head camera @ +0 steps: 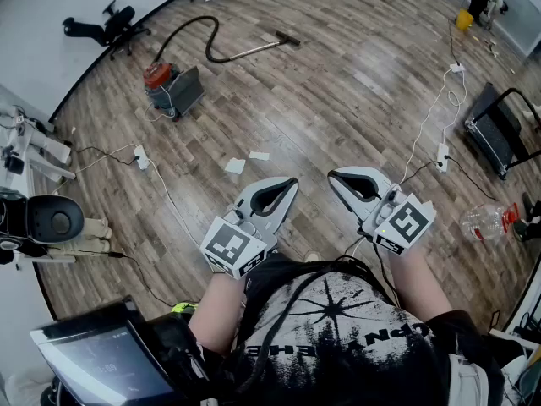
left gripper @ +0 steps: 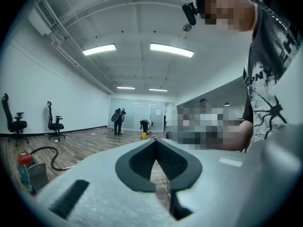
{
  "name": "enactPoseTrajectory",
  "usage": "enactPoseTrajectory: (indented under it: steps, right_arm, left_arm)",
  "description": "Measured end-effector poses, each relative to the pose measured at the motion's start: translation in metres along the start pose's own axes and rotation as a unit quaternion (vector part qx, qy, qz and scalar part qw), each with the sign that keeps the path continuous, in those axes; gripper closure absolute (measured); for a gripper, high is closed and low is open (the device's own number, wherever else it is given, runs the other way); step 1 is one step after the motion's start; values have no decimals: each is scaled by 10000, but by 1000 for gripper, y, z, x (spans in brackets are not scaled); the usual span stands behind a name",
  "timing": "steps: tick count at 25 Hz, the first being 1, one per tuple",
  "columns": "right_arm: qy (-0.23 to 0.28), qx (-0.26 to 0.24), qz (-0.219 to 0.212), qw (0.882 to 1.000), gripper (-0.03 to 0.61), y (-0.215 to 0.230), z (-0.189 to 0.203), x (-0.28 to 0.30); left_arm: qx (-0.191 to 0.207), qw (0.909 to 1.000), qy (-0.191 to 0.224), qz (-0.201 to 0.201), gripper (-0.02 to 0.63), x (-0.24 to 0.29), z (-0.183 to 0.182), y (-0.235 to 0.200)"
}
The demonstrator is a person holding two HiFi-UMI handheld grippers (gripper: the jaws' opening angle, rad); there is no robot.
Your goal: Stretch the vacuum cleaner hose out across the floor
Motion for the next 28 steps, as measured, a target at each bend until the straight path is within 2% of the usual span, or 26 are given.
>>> enactPoseTrajectory:
  steps: [7, 15, 28]
  right_arm:
    - [15, -34, -28, 10000, 572, 4, -12, -3]
    - [254, 147, -222, 9993, 572, -8, -5, -6]
    - [239, 168, -301, 9991, 571, -10, 4, -5]
  left_arm:
    - [-48, 10000, -61, 6, 612, 4, -6, 3]
    - [-36, 9999, -109, -1, 612, 2, 7, 7]
    - [-56, 9998, -198, 5, 612, 7, 13, 3]
Point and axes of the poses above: the fingertips, and each gripper's own axes: x forward along the fingers, y to its right, z out of its underside, the point moved 4 cm from there along -x, backward along the fingers, and after that the axes turned 12 degrees about -x, right-handed, at the moved point
